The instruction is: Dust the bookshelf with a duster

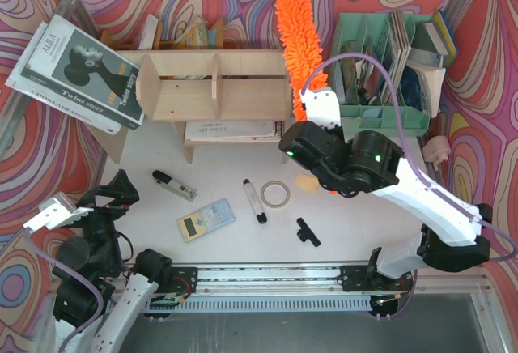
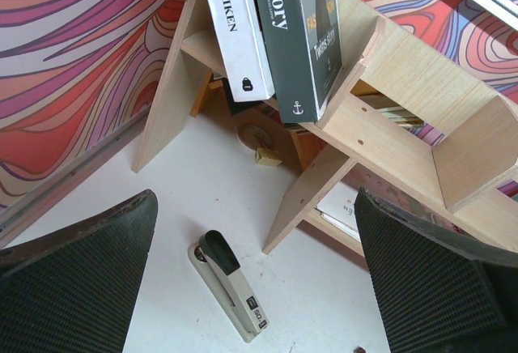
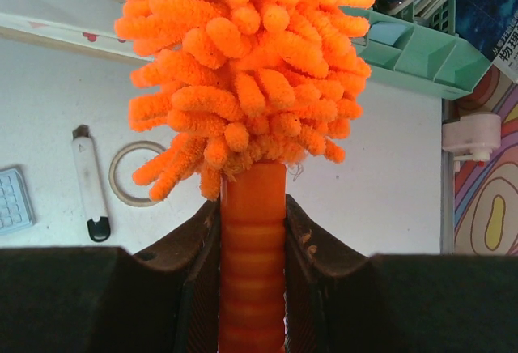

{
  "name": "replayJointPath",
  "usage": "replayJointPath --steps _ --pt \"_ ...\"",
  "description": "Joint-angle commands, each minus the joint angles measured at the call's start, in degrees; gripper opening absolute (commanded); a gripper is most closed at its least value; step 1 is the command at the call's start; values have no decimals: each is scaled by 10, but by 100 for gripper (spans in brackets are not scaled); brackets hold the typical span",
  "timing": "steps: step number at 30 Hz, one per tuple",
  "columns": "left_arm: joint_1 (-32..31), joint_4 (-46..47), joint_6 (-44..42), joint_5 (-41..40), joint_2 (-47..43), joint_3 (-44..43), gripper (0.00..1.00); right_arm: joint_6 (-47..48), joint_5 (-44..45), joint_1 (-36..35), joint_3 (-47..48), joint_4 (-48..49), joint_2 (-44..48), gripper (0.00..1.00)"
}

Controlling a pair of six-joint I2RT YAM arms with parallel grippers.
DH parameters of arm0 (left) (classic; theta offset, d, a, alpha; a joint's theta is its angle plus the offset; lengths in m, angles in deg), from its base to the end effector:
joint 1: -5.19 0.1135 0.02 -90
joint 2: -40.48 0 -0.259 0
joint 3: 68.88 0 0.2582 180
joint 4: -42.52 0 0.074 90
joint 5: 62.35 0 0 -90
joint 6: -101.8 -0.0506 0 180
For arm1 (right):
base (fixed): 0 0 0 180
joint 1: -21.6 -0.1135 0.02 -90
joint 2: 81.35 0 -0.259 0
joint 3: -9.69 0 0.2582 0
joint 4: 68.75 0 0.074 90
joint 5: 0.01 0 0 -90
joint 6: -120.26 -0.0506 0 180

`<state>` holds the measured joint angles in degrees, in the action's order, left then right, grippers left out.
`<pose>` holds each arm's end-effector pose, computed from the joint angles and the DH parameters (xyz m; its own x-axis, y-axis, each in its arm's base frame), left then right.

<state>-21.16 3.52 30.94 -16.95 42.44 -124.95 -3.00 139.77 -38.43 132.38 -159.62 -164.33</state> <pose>0.0326 0.0235 0.3602 0.3162 -0.4172 -0.8520 -0.1987 0.8491 -0.4895 0.1603 0.2006 0.4524 -0.5009 -0.1598 -0.8506 -0.0543 0.9867 -0.1534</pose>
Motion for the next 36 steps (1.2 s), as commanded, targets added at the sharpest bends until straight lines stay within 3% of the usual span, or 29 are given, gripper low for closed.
replayJointPath --steps 1,12,18,27,32,36 --pt "3 8 5 -1 2 7 98 13 20 4 -7 28 15 0" --pt "4 8 4 -2 3 6 98 79 -19 4 -16 108 -9 0" --pt "3 9 4 -1 3 7 98 34 44 6 -25 66 -16 0" --pt "4 8 4 0 4 6 98 26 37 42 -56 59 15 0" --pt "4 6 5 -1 3 6 98 98 -48 41 -68 140 31 0" --pt "4 6 5 -3 1 6 98 99 -88 41 -65 161 26 0"
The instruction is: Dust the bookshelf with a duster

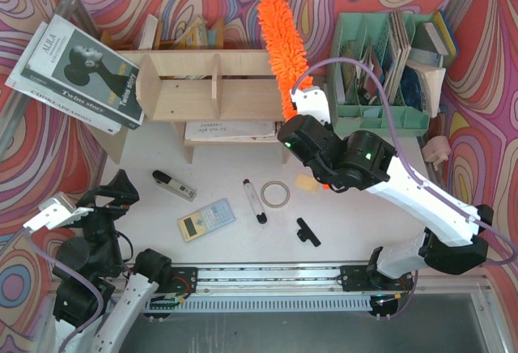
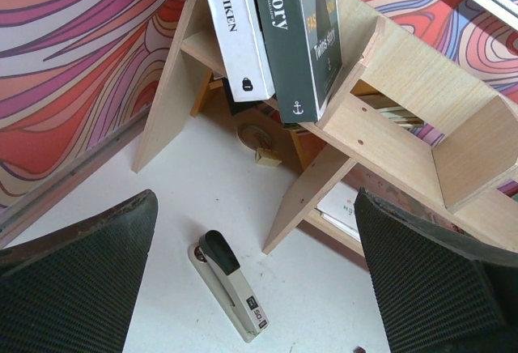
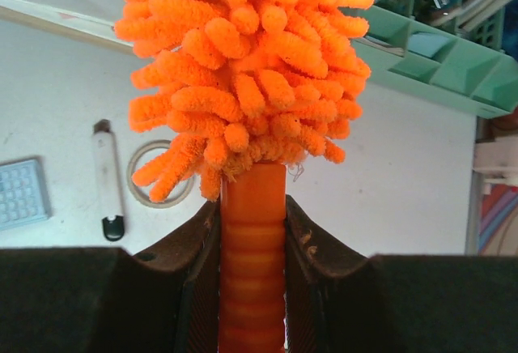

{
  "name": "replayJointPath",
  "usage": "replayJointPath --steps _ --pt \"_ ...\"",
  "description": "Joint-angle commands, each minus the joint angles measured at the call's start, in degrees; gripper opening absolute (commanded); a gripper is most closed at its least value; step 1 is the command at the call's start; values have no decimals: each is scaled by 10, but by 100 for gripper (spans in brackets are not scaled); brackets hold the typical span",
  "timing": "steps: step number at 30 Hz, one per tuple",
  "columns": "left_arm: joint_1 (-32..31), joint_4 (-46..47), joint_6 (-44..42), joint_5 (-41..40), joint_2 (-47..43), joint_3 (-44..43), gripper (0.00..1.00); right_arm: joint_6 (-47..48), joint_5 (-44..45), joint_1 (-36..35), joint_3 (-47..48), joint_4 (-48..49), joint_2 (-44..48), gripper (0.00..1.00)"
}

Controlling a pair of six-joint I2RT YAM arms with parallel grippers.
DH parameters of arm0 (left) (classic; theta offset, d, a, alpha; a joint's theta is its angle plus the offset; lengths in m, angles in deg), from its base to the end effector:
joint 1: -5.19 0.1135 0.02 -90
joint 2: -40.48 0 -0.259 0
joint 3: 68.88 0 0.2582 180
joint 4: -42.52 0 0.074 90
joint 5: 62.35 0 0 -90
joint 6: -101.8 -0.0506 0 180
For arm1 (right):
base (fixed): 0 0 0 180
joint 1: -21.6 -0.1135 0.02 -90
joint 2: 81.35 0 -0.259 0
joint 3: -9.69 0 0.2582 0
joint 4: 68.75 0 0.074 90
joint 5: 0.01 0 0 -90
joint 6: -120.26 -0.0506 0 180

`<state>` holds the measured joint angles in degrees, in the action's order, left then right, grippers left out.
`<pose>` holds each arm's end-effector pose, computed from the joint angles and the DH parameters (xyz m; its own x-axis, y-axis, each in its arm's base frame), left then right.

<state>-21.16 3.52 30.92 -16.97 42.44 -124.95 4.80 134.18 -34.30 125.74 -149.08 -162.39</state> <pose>0.0326 0.0235 0.3602 0.3163 -0.4168 -0.8522 -0.1991 0.8491 -0.4892 0.1798 0.2027 0.4391 -0.4970 -0.1843 -0.8479 -0.1166 0.9825 -0.1452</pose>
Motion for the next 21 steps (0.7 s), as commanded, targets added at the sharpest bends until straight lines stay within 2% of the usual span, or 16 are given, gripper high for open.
replayJointPath --steps 1,5,16,21 --pt "4 6 5 -2 1 6 98 18 -35 0 9 50 1 0" --pt "4 7 5 1 5 6 98 20 -58 -8 41 45 -41 0" --pt "3 7 5 -2 1 6 98 23 -41 -105 170 29 -134 0" --pt "3 6 5 -2 0 6 98 8 -40 -144 200 19 -164 0"
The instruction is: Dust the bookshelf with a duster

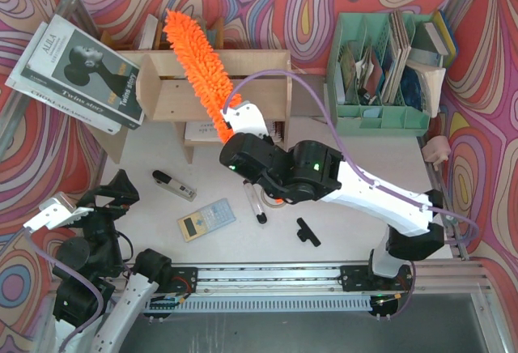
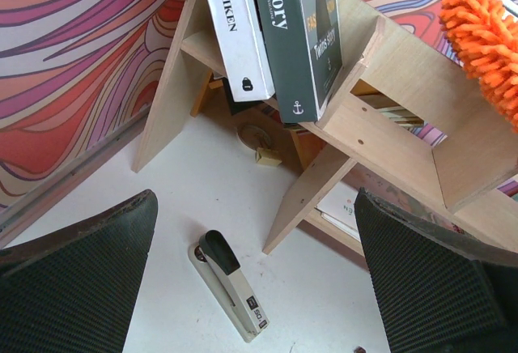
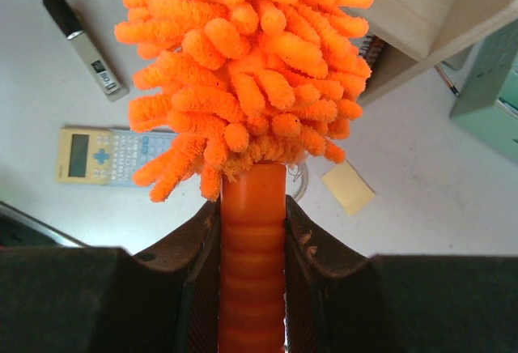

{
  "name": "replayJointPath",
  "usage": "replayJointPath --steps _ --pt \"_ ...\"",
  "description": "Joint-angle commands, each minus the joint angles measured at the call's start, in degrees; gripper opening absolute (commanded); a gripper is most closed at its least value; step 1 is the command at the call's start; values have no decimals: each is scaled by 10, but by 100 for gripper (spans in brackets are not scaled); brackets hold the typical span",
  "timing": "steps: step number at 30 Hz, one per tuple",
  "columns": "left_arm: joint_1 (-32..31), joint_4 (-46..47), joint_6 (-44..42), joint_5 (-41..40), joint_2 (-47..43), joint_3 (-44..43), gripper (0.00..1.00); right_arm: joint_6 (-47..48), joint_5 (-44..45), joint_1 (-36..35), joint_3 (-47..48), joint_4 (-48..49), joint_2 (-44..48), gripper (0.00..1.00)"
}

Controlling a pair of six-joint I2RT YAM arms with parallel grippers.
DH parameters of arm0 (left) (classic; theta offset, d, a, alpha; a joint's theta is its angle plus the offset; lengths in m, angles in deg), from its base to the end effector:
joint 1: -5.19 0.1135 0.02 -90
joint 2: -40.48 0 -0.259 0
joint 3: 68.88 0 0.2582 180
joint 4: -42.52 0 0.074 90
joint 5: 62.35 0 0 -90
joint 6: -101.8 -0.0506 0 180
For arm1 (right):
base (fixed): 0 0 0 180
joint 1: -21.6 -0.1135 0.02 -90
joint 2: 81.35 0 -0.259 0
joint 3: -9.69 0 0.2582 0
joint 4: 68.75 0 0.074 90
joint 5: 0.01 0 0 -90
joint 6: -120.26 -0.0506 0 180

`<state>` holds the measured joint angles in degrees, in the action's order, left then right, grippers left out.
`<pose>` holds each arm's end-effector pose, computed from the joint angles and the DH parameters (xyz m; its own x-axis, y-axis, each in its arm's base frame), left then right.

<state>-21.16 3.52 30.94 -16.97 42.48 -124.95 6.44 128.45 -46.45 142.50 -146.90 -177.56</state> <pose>0.0327 0.0235 0.3602 0.3158 -0.4169 -0.8524 -0.1993 0.8491 -0.4891 0.1564 0.3039 0.4496 -0.4499 -0.2702 -0.8512 -0.4051 0.9112 -0.0752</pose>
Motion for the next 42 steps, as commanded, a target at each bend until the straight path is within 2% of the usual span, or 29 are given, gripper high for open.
replayJointPath --steps 1,6,12,24,32,34,38,42 --pt "4 6 5 -2 -1 6 98 -17 20 -28 38 -8 -16 0" --pt "4 6 6 0 -1 6 98 -93 53 -67 56 -47 -30 0" --pt "4 6 6 0 -1 6 98 -175 64 -113 34 -47 -40 0" --pt "3 6 6 0 0 6 98 -223 28 -156 -97 95 -49 0" --pt "4 8 6 2 1 6 98 -288 46 -156 -142 70 -62 0" --pt "3 8 6 3 2 7 98 -278 51 -157 -142 74 -56 0" --pt "3 8 6 3 5 6 98 -198 54 -182 -180 177 1 0" --pt "4 8 6 3 4 7 98 -197 45 -195 -193 200 9 0"
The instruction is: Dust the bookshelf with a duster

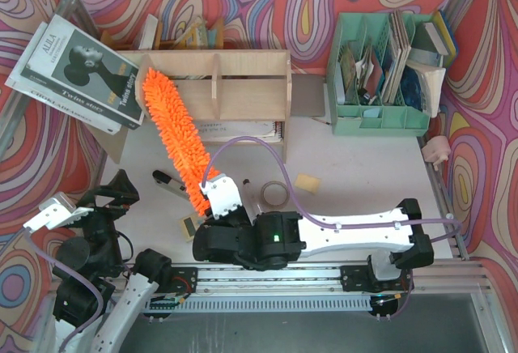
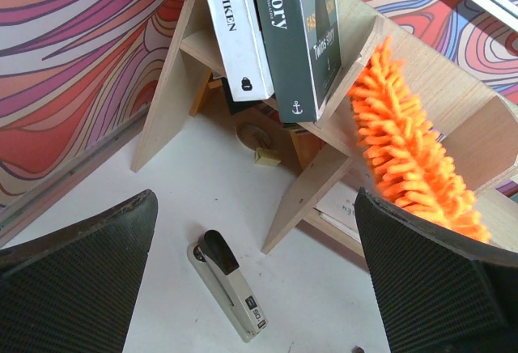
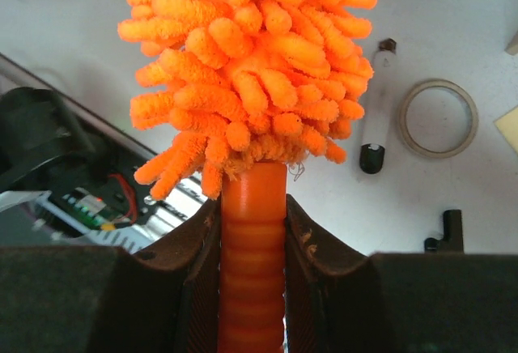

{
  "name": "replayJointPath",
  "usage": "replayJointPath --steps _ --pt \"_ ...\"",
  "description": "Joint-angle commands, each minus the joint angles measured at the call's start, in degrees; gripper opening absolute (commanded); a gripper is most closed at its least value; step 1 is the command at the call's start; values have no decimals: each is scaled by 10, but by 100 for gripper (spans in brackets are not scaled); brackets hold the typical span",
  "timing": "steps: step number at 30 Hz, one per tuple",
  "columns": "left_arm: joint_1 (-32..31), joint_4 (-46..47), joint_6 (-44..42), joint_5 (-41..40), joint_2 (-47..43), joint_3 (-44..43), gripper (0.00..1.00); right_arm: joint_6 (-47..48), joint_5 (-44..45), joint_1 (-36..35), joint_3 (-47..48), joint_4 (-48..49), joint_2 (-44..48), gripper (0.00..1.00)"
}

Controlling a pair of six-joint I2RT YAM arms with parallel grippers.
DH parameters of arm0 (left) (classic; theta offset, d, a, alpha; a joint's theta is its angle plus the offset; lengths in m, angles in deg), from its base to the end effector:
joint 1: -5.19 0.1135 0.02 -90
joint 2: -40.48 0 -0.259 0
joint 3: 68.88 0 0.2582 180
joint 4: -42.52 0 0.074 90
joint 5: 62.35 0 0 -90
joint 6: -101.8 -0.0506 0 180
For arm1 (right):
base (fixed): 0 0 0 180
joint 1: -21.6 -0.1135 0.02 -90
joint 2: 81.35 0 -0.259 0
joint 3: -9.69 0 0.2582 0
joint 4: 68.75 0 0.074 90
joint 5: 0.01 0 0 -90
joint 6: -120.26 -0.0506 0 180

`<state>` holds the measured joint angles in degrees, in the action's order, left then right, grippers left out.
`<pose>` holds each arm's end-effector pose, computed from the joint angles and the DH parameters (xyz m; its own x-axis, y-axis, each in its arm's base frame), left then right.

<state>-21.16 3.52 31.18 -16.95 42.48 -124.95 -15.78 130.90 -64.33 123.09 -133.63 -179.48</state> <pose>0.0327 0.0234 0.3602 0.3165 -0.4204 -0.8503 -0.1977 0.8475 -0.4926 0.0599 0.3751 0.3524 -0.5585 -0.1841 -0.8088 -0.4635 0.8779 0.1202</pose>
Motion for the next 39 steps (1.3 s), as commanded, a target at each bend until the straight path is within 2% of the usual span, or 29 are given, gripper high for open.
replayJointPath --steps 1,8,16,19,23,28,34,39 --pt "4 8 4 3 4 7 98 14 17 -18 7 52 21 0" --pt "4 8 4 3 3 7 98 -80 0 -19 2 -29 -18 0" --pt "4 8 5 6 3 5 98 -312 74 -19 -12 -210 2 0" --pt "3 7 5 5 2 6 98 -354 91 -19 -20 -243 16 0" --pt "3 8 5 5 0 6 98 -264 85 -19 -21 -149 21 0" --pt "4 7 5 4 0 6 98 -109 16 -19 -14 18 -1 0" --pt "4 8 5 5 0 6 98 -86 11 -21 56 1 -57 0" --pt "4 7 6 4 -2 6 98 -147 71 -20 61 -65 -45 0"
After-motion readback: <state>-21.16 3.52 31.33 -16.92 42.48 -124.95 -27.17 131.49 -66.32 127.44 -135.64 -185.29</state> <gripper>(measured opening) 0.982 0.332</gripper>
